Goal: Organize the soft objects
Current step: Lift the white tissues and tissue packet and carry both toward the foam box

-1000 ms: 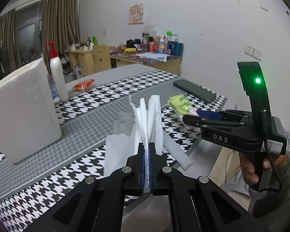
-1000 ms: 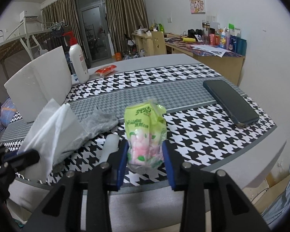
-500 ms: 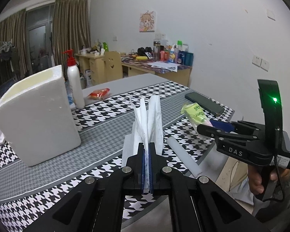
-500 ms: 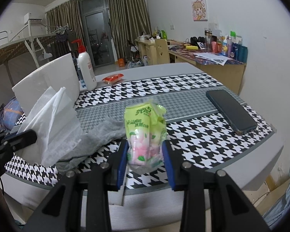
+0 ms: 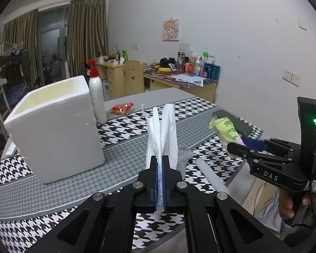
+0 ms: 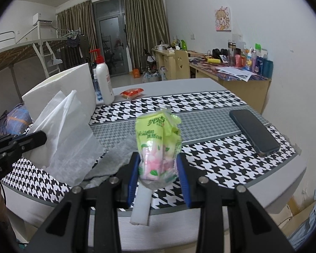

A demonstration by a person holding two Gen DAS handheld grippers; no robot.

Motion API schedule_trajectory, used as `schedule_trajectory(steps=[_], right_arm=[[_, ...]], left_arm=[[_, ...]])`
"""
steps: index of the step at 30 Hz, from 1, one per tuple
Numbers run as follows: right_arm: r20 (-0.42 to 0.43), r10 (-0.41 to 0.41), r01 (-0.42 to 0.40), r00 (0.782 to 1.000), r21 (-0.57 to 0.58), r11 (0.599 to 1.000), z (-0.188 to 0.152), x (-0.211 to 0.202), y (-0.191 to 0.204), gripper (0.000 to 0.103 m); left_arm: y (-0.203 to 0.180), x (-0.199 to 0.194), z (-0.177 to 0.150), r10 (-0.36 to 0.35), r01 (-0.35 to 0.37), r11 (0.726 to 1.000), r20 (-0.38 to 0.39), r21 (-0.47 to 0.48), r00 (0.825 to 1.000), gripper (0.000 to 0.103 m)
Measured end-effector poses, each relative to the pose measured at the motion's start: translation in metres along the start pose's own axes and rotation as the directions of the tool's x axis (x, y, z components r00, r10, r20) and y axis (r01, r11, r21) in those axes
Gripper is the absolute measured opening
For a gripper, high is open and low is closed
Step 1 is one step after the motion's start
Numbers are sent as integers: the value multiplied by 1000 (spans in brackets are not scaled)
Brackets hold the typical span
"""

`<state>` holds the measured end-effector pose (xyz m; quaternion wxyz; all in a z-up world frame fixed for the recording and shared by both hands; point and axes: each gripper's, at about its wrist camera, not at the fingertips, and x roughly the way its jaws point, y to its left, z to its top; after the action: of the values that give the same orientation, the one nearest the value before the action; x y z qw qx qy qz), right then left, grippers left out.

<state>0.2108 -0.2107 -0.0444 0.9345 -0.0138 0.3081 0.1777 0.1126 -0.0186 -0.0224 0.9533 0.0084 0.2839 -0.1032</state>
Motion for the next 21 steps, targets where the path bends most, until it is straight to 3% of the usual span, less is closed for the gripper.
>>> schedule_trajectory(steps=[21], right_arm=[[51,28,-25,998,-52,998,16,-11,22,40]], left_arm=[[23,-12,22,31,-29,998,41,-49,999,3]])
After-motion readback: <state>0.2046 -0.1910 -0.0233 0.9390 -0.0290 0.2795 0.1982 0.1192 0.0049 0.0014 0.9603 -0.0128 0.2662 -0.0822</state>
